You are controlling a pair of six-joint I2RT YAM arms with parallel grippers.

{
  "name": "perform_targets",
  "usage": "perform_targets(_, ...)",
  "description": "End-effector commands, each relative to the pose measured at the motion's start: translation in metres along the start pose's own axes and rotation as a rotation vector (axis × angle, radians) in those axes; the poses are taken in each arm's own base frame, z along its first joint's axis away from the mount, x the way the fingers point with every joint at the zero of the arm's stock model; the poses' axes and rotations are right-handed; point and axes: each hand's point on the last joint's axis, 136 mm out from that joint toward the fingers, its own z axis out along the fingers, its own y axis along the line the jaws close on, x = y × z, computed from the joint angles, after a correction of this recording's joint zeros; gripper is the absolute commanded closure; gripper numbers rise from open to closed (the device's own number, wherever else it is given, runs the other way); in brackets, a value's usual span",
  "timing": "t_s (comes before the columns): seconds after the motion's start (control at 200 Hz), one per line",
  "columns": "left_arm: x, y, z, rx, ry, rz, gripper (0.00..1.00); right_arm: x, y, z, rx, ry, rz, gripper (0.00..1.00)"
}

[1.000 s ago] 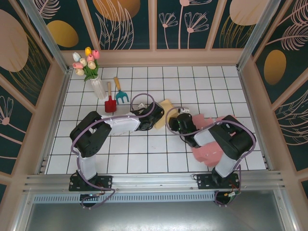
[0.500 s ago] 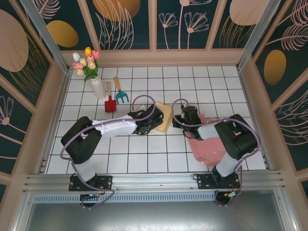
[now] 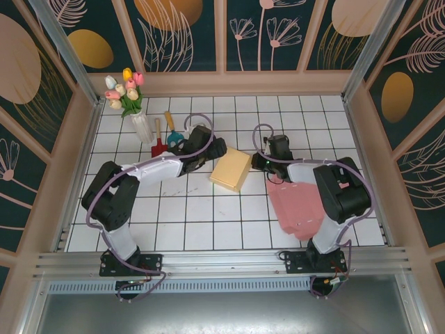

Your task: Fold the paper box

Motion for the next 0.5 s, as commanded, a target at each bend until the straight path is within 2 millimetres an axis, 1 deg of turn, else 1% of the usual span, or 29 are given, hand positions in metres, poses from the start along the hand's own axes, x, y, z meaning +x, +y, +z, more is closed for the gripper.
perform_targets(0.0,0.004,-0.038,0.012,0.169,0.016,0.137,0.14,0.013,-0.004,0.01,-0.001,0.076,-0.004,1.0)
perform_targets(0.12,0.017,-0.039,0.031,0.187,0.065,0.139,0.15,0.016,-0.002,0.014,-0.024,0.087,-0.004,1.0)
perform_targets(0.215,0.03,-0.034,0.047,0.178,0.107,0.133,0.16,0.018,-0.001,0.018,-0.037,0.098,-0.009,1.0)
perform_targets(0.285,0.034,-0.028,0.054,0.159,0.114,0.135,0.16,0.021,-0.002,0.022,-0.044,0.109,-0.008,1.0)
perform_targets(0.345,0.037,-0.027,0.056,0.16,0.118,0.135,0.16,0.024,-0.002,0.025,-0.049,0.12,-0.009,1.0)
perform_targets(0.405,0.041,-0.031,0.057,0.192,0.133,0.131,0.17,0.025,-0.001,0.029,-0.057,0.129,-0.012,1.0)
perform_targets(0.495,0.051,-0.048,0.055,0.291,0.172,0.119,0.18,0.024,0.005,0.032,-0.088,0.135,-0.019,1.0)
